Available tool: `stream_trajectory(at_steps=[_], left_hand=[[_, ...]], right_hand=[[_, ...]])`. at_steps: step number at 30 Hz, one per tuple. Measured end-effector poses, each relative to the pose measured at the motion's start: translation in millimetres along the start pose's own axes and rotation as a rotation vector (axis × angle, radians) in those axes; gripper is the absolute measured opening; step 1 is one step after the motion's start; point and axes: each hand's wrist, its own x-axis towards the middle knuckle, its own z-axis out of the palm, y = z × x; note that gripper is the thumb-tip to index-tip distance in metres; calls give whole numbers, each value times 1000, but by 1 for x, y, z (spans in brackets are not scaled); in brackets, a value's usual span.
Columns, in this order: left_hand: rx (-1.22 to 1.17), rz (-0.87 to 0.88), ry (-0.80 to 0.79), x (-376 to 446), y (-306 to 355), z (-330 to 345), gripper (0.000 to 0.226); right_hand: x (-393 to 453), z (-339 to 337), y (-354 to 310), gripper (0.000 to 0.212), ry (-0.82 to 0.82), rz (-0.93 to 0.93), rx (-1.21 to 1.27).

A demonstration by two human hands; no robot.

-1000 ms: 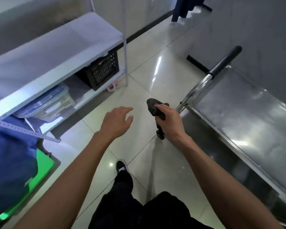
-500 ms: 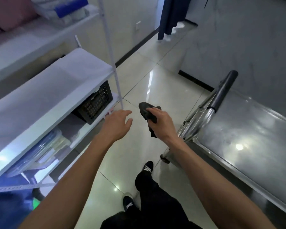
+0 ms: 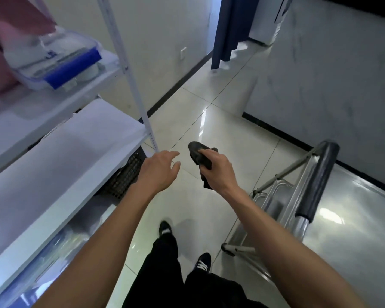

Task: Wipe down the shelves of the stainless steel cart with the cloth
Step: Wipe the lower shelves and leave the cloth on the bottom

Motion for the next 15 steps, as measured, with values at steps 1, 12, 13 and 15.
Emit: stream_trajectory(at_steps=[1,12,13,15], left_hand=[[0,10,-12,17,-1,-1,43],[9,247,-102,224,15,-36,43],[21,276,-119,240,22,-36,43],[33,315,-146,263,35,-37,44]], right_hand=[[12,1,4,47,-4,2,1],[157,-43,40,46,200,165,-80],[165,-48,44,46,220,190,-85],[177,-56,51,46,246,232,-90]])
